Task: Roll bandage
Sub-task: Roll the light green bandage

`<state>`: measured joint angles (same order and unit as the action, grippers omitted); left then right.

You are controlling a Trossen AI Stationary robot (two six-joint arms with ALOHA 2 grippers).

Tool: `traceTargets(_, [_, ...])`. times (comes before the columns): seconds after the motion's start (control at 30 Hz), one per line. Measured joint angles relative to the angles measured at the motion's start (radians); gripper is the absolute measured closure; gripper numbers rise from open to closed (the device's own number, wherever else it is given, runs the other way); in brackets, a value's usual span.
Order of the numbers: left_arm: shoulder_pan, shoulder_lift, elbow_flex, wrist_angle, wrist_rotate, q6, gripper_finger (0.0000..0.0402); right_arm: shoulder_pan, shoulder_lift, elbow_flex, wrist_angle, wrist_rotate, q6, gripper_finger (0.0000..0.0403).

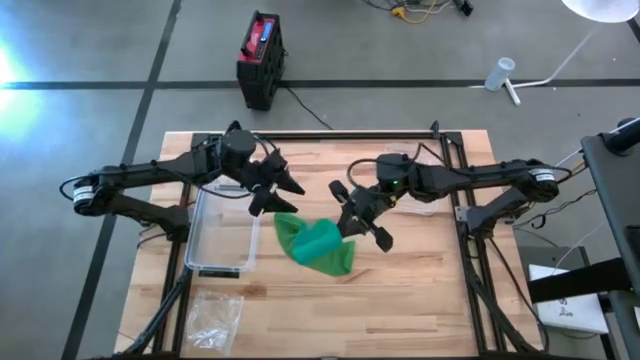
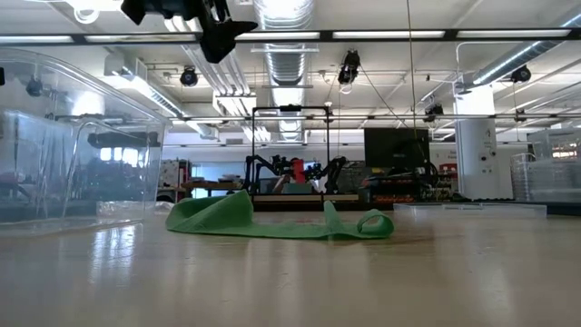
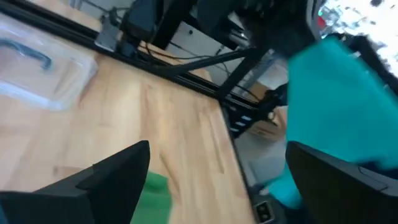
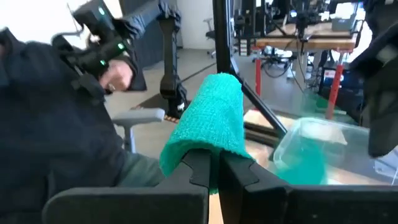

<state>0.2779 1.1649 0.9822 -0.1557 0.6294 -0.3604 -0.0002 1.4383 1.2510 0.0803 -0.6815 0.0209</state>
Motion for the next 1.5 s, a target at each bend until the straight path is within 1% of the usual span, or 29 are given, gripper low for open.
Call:
traceTargets(0.1, [-0.002,-0.035,-0.032,0.012,-0.077,0.032,0.0029,0.000,-0.036,0.000,0.001,-0.008,0.041,0.0400])
traceTargets(0.2, [-0.001,-0.076,-0.105,0.068,-0.129,0.041,0.0027,0.000,-0.065,-0.001,0.000,-0.007,0.061,0.0400])
traceTargets(0.3, [-0.017,-0.109,-0.210,0.252,-0.133,0.009,0.0027,0.000,-0.081,-0.002,0.008,0.001,0.057,0.0400])
traceTargets(0.37, [-0.037,-0.121,-0.282,0.413,-0.133,-0.018,0.0030,0.000,-0.084,-0.001,0.010,0.026,0.046,0.0400])
traceTargets(0.47, [-0.072,-0.128,-0.370,0.653,-0.133,-0.024,0.0034,0.000,-0.084,-0.001,0.007,0.103,0.032,0.0400])
traceTargets(0.53, [-0.090,-0.123,-0.414,0.798,-0.134,-0.023,0.0037,-0.004,-0.084,-0.001,0.008,0.181,0.029,0.0400])
traceTargets(0.6, [-0.109,-0.108,-0.447,0.919,-0.160,-0.020,0.0039,-0.005,-0.084,-0.001,0.008,0.279,0.012,0.0400])
traceTargets(0.67, [-0.126,-0.085,-0.458,1.000,-0.210,0.008,0.0041,-0.007,-0.084,-0.001,0.007,0.355,-0.014,0.0400])
traceTargets(0.73, [-0.132,-0.070,-0.458,1.036,-0.243,0.048,0.0043,-0.011,-0.083,-0.001,0.008,0.389,-0.041,0.0400])
traceTargets(0.8, [-0.131,-0.063,-0.444,1.031,-0.251,0.066,0.0045,-0.013,-0.083,-0.001,0.008,0.398,-0.046,0.0400])
traceTargets(0.87, [-0.131,-0.062,-0.430,1.023,-0.253,0.080,0.0045,-0.013,-0.083,-0.001,0.005,0.407,-0.046,0.0400])
traceTargets(1.03, [-0.131,-0.067,-0.389,0.993,-0.247,0.138,0.0039,-0.014,-0.087,-0.001,0.007,0.474,-0.060,0.0400])
traceTargets(1.13, [-0.131,-0.050,-0.361,0.963,-0.247,0.167,0.0037,-0.018,-0.088,0.000,0.014,0.477,-0.063,0.0400])
traceTargets(1.27, [-0.131,0.003,-0.315,0.944,-0.257,0.194,0.0044,-0.020,-0.088,0.003,0.016,0.477,-0.048,0.0400])
traceTargets(1.37, [-0.131,0.061,-0.273,0.944,-0.306,0.211,0.0051,-0.020,-0.087,0.005,0.016,0.477,-0.047,0.0400])
traceTargets(1.5, [-0.129,0.125,-0.221,0.930,-0.341,0.222,0.0069,-0.020,-0.087,0.005,0.014,0.476,-0.036,0.0400])
